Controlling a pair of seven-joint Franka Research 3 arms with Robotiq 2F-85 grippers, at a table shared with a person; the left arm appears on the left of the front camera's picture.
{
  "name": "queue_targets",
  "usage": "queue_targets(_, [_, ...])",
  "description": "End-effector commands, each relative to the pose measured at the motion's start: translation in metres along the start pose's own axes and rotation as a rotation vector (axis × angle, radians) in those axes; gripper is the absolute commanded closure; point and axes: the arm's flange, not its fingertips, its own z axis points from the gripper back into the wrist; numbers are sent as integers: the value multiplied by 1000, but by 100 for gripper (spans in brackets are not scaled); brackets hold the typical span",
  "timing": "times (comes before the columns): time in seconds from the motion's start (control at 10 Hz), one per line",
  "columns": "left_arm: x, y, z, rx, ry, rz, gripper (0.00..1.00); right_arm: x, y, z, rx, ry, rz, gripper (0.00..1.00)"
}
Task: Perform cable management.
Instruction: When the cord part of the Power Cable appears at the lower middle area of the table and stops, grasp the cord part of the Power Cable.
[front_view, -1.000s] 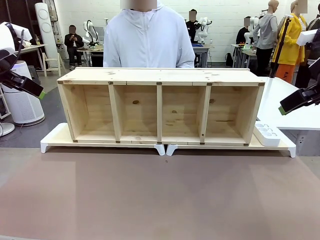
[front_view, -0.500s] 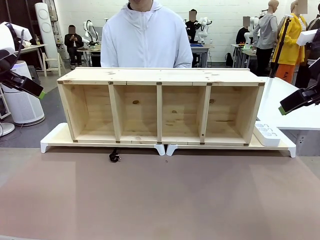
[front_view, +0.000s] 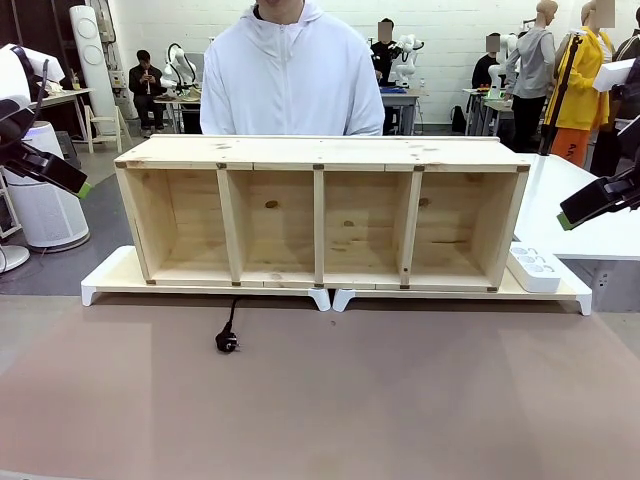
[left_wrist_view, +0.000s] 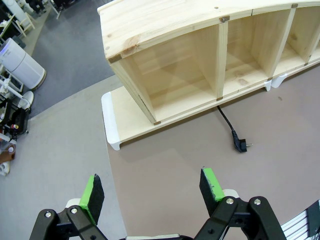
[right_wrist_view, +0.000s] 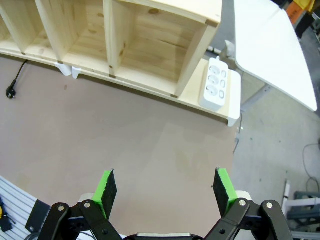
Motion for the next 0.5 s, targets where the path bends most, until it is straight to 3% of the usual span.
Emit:
queue_targets(0.0, [2,-1,-1,8,-8,-4,0,2,0,-2,1,-3,9,0])
queue_targets(0.4, [2,-1,-1,8,-8,-4,0,2,0,-2,1,-3,9,0])
